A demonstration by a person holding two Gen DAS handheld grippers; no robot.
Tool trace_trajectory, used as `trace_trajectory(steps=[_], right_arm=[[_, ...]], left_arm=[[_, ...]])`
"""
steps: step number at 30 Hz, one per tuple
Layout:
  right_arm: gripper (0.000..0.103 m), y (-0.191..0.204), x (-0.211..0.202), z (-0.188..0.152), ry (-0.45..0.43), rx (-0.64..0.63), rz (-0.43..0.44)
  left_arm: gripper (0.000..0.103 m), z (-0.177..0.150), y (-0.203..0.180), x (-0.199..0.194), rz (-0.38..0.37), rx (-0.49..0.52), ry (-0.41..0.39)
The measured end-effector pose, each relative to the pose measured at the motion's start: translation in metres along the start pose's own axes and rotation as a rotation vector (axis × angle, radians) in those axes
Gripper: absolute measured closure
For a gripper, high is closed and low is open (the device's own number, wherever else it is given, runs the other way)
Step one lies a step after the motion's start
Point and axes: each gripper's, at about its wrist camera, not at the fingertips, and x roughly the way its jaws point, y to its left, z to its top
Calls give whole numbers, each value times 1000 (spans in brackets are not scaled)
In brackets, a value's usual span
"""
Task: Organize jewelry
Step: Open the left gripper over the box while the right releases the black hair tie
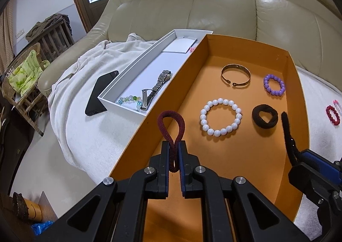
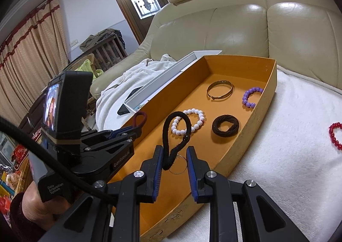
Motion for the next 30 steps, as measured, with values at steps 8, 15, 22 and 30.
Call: trace_trajectory(steps=[8, 15, 22, 30], right_arm=[[79, 2, 0, 0, -8, -5, -4], [79, 3, 1, 0, -4, -5, -11], [77, 0, 2, 1, 4, 9, -12], [77, -8, -4, 4, -2, 29, -19]], left_arm=[[93, 0, 1, 4, 2, 6, 12], [93, 0, 1, 8, 6, 10, 28], [90, -1, 0, 11, 21, 19, 46], [62, 0, 2, 12, 59, 12, 49]])
